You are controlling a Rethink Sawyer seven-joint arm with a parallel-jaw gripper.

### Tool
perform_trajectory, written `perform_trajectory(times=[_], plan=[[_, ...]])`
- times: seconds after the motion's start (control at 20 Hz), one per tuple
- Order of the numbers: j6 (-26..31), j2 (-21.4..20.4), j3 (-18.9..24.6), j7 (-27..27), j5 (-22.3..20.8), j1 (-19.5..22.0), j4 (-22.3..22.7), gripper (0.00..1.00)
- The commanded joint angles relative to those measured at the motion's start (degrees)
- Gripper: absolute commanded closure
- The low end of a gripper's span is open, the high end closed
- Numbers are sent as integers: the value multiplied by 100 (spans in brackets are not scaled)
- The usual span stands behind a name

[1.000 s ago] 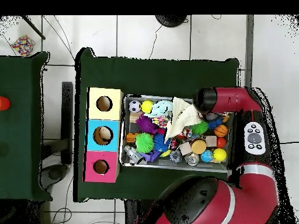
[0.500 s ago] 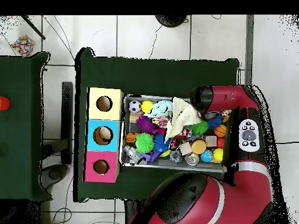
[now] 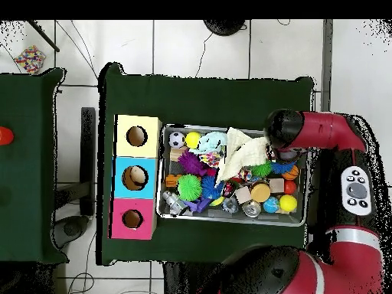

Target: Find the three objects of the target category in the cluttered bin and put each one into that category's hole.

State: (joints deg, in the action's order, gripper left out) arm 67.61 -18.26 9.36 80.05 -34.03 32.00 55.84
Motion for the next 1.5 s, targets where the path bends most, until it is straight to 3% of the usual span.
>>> perform_trajectory(times=[0.05, 0.6, 1.1, 1.5], plan=[[731, -1170, 351, -1540, 518, 312, 1238, 100], [414, -2017, 390, -1010, 820, 316, 2135, 100], [-968, -2204, 499, -211, 1208, 460, 3085, 100], [-2254, -2003, 116, 515, 767, 140, 3860, 100]])
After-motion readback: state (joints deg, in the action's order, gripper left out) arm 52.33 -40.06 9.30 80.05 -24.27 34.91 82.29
